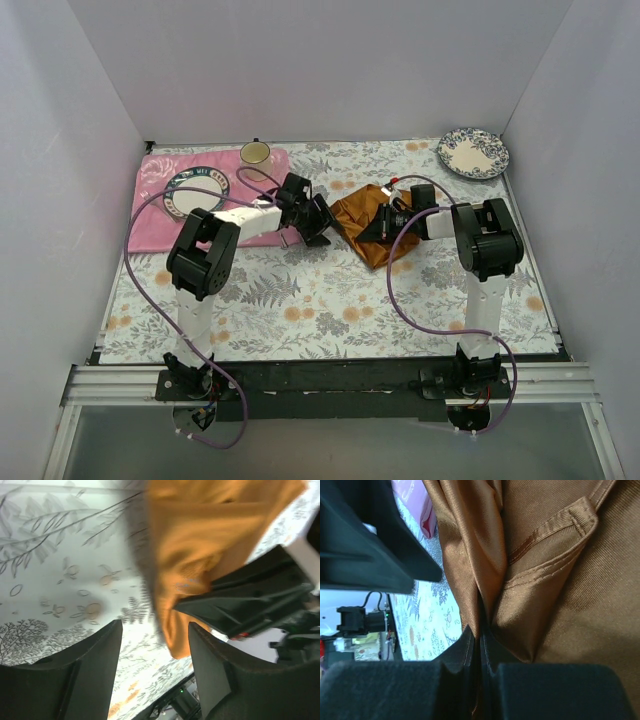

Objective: Fold the napkin, place the utensils inside, and roll it up
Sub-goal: Roll the napkin with the utensil

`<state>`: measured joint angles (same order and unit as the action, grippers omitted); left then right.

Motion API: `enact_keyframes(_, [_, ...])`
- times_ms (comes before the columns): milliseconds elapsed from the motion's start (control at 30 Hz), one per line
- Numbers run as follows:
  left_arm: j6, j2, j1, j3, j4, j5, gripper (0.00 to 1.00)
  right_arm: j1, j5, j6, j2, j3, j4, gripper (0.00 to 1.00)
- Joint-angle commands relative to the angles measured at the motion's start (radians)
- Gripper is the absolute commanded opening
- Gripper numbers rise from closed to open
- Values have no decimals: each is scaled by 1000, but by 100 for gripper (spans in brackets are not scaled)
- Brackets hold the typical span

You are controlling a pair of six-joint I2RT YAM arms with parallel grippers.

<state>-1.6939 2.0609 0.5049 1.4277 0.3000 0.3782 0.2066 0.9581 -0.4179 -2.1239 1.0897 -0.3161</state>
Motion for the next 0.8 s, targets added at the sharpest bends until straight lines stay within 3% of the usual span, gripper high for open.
enact_keyframes(0, [-79,-38,33,-87,-237,-68,60,7,-13,-36,-45,-39,3,1])
enact_keyframes(267, [-165,48,60,-78,-294,-120,60,2,-1,-39,-42,-34,8,1])
enact_keyframes(567, [-182,103,69,-185,-539,-168,56,-4,18,-45,-41,-33,5,1])
enact_keyframes(700, [-161,128,72,-222,-604,-190,52,-7,36,-45,-48,-25,12,1])
enact_keyframes(767, [-122,134,73,-219,-601,-225,42,-7,48,-41,-51,-19,18,1])
